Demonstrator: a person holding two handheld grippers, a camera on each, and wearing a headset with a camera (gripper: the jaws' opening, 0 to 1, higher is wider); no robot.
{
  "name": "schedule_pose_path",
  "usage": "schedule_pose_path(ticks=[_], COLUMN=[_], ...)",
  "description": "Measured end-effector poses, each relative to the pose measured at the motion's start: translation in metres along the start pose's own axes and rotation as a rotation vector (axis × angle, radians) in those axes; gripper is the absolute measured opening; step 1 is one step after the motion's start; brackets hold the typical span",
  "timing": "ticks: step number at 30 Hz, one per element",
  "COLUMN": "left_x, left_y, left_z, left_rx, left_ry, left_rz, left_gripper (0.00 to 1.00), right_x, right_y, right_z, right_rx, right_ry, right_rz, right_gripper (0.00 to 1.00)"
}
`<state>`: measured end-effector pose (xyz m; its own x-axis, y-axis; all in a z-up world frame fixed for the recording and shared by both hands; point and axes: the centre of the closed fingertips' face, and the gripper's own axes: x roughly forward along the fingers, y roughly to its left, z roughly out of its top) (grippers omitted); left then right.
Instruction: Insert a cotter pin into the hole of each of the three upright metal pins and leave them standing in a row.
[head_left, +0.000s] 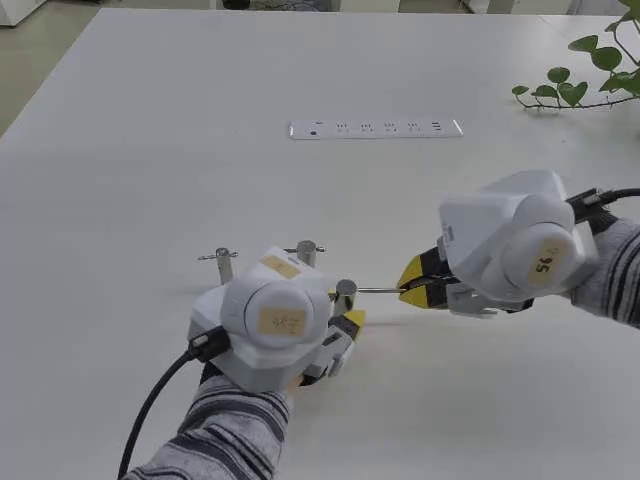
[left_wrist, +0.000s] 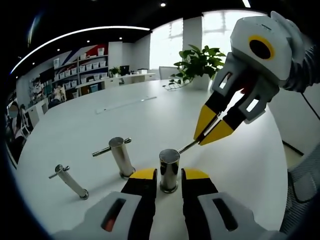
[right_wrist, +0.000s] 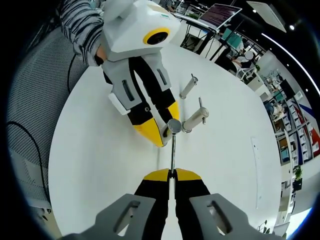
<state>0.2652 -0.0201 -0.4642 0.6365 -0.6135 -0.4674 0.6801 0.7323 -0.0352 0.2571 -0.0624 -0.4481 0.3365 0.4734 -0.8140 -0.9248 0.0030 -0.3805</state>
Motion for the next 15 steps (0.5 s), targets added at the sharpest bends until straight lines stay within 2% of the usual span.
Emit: schedule_pose_path(ticks=[2,15], left_x=[0.000,-0.003], left_y=[0.001,0.000], left_z=[0.001,-0.001], left_rx=[0.006,0.038], left_ry=[-0.003,0.001], left_rz=[0.007,-0.018], left_gripper=[0.12,0.10], right_x=[0.000,0.000], right_y=[0.000,0.001], right_z=[0.002,0.014], right_rx=[-0.002,-0.039], right_ry=[-0.004,-0.034], right_rz=[-0.001,0.010], right_gripper=[0.00,0.00])
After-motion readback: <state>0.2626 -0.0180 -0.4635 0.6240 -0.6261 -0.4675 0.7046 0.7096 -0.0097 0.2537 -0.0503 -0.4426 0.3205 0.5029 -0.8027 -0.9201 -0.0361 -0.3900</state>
